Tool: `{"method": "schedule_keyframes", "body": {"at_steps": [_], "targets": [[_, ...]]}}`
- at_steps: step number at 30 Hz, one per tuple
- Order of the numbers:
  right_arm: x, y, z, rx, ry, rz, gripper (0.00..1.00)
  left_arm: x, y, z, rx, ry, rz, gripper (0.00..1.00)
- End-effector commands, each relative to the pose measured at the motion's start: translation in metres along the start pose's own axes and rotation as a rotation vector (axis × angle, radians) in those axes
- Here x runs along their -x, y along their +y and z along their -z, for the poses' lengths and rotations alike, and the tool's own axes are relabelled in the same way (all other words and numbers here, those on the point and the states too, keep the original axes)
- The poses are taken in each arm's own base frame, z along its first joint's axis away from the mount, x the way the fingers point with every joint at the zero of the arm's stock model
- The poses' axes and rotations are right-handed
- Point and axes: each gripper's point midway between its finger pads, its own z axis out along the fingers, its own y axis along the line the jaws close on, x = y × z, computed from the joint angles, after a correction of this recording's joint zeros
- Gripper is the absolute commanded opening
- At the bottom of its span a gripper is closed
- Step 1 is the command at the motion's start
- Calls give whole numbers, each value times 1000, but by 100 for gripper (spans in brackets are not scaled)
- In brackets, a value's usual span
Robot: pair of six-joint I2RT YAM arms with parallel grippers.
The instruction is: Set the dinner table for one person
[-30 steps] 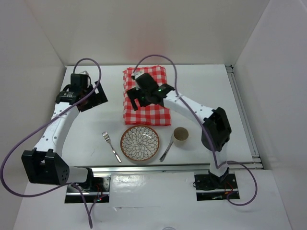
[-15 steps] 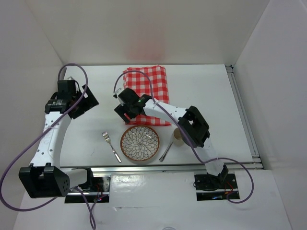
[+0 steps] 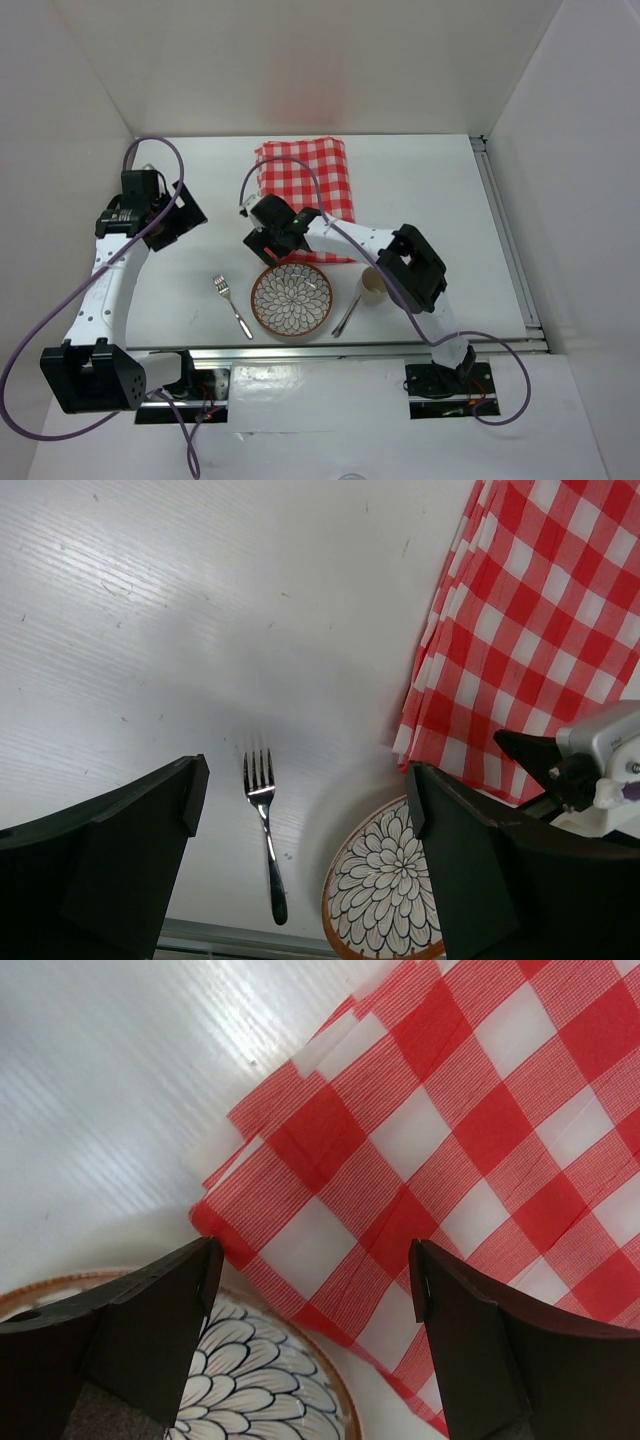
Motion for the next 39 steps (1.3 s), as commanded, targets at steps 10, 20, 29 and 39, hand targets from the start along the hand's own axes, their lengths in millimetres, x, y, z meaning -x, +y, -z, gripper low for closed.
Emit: {"method": "schedule_keyframes", "body": {"at_steps": [10,20,29,39], "targets": [[36,8,36,-7,-138,61,88,3,-4,3,-31,-15,-8,100],[36,19,12,11,-108,83,90,-2,-5,1,-43,3,-8,100],[29,22,-6,11,-82,87,90,-6,-5,0,-47,16,-7,100],[29,13,-18,-73,-77,81,84,-9,-3,-2,-43,24,-16,100]]}}
